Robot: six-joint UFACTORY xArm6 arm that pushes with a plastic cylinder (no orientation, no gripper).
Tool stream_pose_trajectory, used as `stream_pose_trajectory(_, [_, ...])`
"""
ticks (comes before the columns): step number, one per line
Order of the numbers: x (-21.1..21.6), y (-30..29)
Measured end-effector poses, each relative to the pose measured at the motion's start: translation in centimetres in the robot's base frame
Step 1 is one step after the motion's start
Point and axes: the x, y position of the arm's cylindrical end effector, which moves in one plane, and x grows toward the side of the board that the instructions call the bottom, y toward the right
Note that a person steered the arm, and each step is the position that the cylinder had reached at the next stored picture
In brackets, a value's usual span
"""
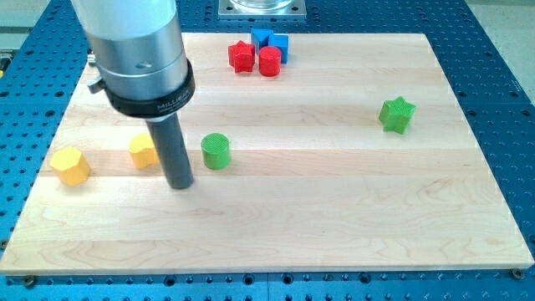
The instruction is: Move the green circle to the left of the green star
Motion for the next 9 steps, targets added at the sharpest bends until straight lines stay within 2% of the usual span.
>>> stream_pose_trajectory(1, [-4.0, 9.7])
stream_pose_trajectory(2, [-3.0, 8.2])
stream_pose_trajectory(3, [-5.3, 4.9])
stream_pose_trajectory(4, [-9.3, 7.0])
stream_pose_trajectory(6, [-8.2, 19.5])
stream_pose_trajectory(7, [-3.4, 18.5])
stream_pose_trajectory(8, [-4.4, 22.7])
stream_pose_trajectory(9, [-5.3, 24.5])
